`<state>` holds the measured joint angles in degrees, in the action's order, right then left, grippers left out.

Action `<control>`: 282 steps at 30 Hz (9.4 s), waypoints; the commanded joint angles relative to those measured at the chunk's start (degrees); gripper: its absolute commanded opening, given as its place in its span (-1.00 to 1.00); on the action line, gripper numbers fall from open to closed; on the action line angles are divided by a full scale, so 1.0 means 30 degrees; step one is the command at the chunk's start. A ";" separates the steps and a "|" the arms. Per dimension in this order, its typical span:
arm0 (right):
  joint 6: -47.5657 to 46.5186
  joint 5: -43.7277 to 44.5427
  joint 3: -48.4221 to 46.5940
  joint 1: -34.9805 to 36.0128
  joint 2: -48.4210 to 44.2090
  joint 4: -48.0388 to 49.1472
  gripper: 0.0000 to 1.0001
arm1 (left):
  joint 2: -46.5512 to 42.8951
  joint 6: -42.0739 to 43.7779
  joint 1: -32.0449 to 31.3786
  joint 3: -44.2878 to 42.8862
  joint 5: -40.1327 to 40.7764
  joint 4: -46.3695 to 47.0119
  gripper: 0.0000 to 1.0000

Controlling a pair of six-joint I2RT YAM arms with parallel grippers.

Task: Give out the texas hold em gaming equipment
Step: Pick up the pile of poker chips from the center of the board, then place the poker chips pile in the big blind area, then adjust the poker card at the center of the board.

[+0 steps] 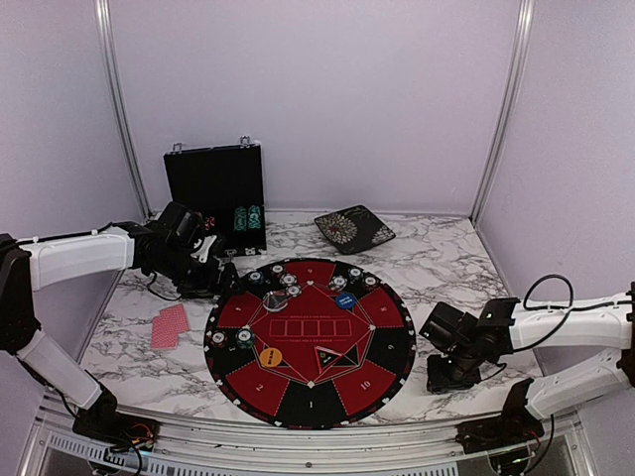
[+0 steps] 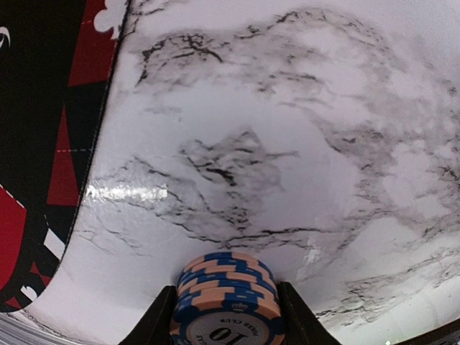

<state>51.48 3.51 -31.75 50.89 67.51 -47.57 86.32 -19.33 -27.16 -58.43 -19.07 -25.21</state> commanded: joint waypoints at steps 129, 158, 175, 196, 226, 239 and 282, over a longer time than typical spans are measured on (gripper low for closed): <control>-0.9891 -0.1451 -3.0649 0.7528 2.2074 -0.1463 0.48 | -0.3938 -0.2271 0.3068 0.4540 0.0534 0.0360 0.98; -0.8718 0.1400 -1.3487 0.1115 0.9106 0.6225 0.47 | -0.3225 -0.5725 -0.4145 0.1721 0.7183 -0.1639 0.98; -0.9490 0.0476 -1.1196 -0.2147 0.6416 0.7526 0.47 | -0.2476 -0.6532 -0.2030 0.0987 0.9265 -0.4080 0.98; -0.9439 -0.0069 -1.0502 -0.2223 0.6360 0.8953 0.46 | 0.3869 -0.0747 0.2179 -0.2793 1.1251 -0.5481 0.97; -0.8891 -0.0488 -0.9842 -0.2222 0.6386 0.9287 0.40 | 0.6948 0.4305 0.3691 -0.2993 0.7940 -0.4378 0.58; -0.8673 -0.0586 -0.9413 -0.2207 0.6225 0.9437 0.39 | 0.6506 0.4186 0.3721 -0.2157 0.8174 -0.4415 0.46; -0.8420 -0.2019 -0.9431 -0.2214 0.6254 0.8709 0.36 | 0.4105 0.4072 0.3724 -0.0283 1.0215 -0.4670 0.37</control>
<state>25.52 -2.13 -60.05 44.60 88.05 -20.71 100.25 -7.25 -16.25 -59.92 10.41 -36.80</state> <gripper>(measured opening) 0.683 0.684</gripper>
